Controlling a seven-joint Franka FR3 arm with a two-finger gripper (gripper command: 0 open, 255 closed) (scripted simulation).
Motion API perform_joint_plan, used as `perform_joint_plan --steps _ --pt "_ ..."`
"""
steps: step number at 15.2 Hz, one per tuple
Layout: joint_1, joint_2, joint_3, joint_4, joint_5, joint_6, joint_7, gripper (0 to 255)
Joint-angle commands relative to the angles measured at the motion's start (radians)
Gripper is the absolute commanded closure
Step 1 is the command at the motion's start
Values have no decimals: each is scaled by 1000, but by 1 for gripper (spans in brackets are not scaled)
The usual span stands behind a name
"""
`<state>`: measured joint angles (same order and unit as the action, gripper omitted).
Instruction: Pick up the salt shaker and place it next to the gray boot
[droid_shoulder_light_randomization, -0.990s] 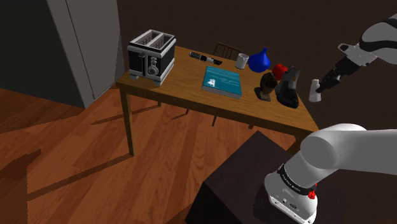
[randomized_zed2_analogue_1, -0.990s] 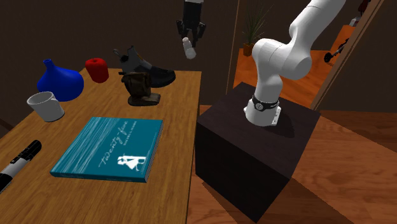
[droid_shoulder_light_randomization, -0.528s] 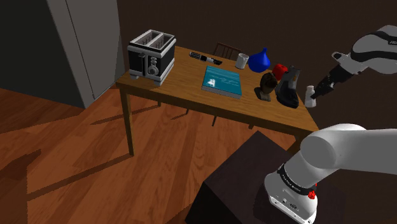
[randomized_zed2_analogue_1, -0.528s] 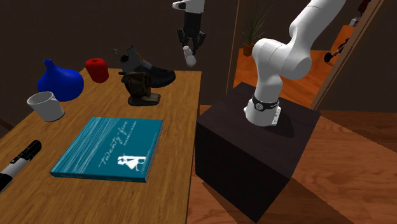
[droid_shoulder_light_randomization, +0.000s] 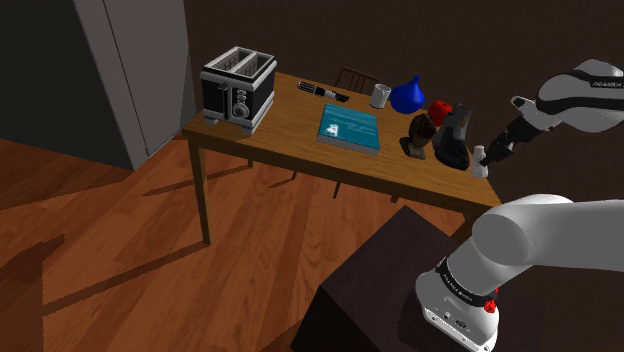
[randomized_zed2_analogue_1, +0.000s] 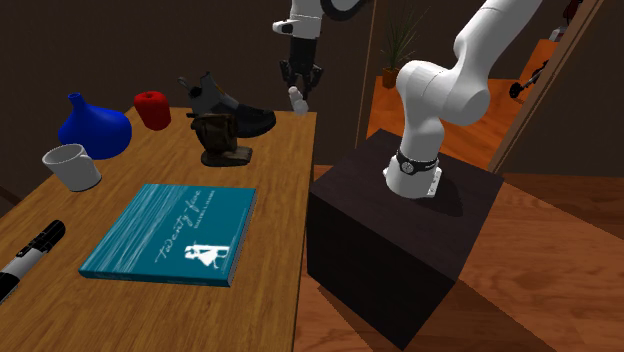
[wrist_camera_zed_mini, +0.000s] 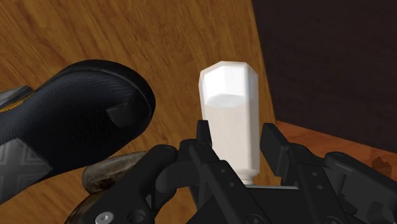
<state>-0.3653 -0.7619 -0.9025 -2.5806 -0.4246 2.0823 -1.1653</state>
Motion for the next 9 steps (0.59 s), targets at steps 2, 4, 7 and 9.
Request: perform_joint_plan --steps 2,4,7,9 --pt "6 17 -27 -24 -11 44 -5 255" --pt "11 31 -47 -40 -19 75 -8 255" --pt "20 54 -78 -62 -29 122 -15 255" --pt "29 71 -101 -76 -35 155 -19 255"
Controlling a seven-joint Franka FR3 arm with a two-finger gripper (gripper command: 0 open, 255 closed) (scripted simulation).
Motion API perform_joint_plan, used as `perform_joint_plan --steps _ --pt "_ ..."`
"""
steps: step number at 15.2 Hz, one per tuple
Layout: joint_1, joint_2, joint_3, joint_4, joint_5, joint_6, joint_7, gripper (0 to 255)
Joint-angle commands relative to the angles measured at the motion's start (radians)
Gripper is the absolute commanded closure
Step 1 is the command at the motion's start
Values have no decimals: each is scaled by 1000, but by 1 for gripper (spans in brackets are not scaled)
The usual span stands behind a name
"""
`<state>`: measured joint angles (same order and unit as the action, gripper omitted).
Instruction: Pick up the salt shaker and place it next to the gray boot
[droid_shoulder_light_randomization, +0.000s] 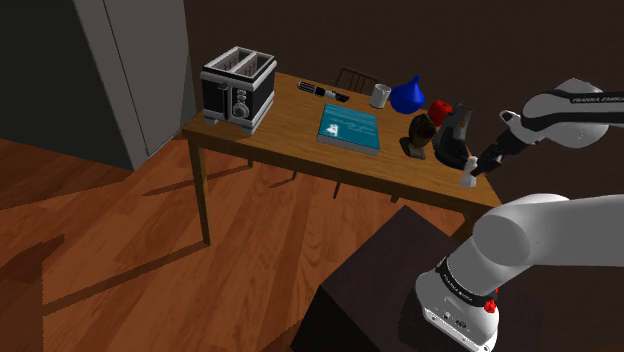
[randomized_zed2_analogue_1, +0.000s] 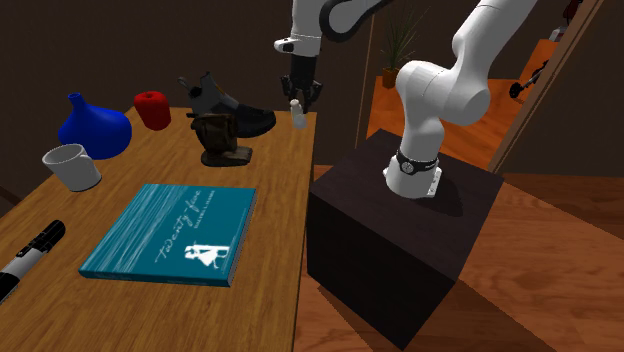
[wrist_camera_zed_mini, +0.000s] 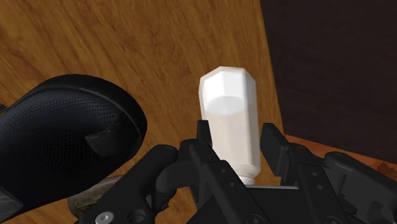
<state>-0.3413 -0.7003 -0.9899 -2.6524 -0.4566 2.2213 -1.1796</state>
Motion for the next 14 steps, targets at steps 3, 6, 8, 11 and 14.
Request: perform_joint_plan --steps 3,6,8,11,14 --pt "21 38 -51 -23 -11 67 -13 255" --pt "21 38 -51 -23 -11 67 -13 255" --pt "21 38 -51 -23 -11 67 -13 255" --pt "21 38 -51 -23 -11 67 -13 255" --pt "21 38 -51 -23 -11 67 -13 0"
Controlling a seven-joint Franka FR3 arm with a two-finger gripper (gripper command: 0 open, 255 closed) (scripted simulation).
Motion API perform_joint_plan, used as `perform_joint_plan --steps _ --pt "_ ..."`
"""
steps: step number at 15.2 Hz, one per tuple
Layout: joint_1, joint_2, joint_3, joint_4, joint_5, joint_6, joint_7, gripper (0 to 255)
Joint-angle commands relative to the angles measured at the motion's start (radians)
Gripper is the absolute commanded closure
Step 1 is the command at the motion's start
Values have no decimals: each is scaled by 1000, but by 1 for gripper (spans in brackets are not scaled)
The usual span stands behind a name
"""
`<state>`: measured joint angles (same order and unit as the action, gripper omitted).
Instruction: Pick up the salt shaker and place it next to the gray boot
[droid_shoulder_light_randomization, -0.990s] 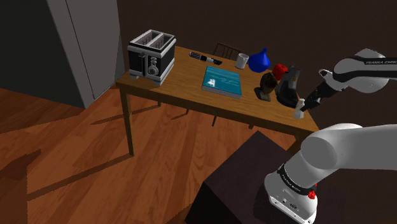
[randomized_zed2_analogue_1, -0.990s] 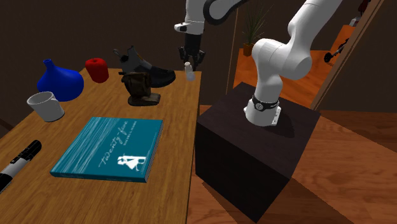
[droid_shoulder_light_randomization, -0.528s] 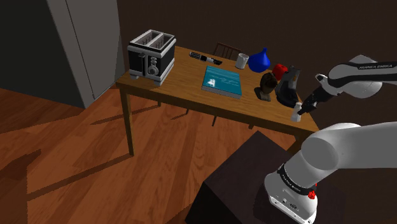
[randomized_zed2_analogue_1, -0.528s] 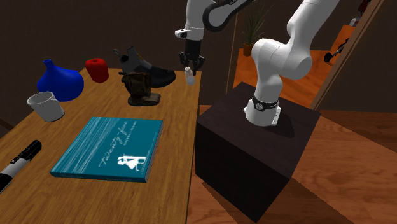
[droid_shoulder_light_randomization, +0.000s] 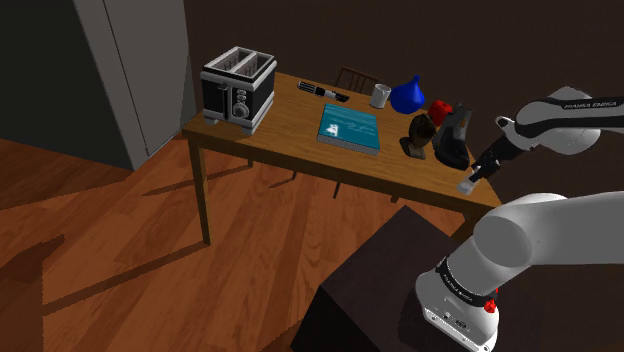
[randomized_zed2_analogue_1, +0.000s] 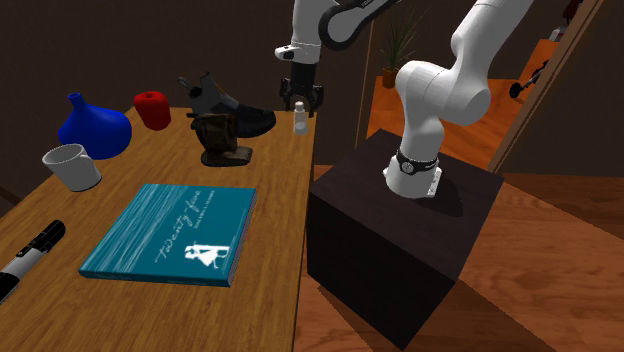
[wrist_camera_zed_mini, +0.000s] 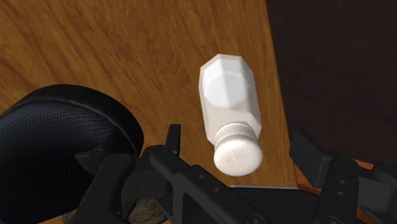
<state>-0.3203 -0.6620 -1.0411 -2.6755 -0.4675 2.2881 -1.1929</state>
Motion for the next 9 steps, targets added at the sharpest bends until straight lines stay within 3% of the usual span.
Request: perform_joint_plan --steps 1,3,7,9 --pt "0 0 0 0 0 0 0 0" --pt "0 0 0 0 0 0 0 0" --pt "-57 -89 98 64 20 -162 3 0" --pt "-57 -89 98 64 20 -162 3 0"
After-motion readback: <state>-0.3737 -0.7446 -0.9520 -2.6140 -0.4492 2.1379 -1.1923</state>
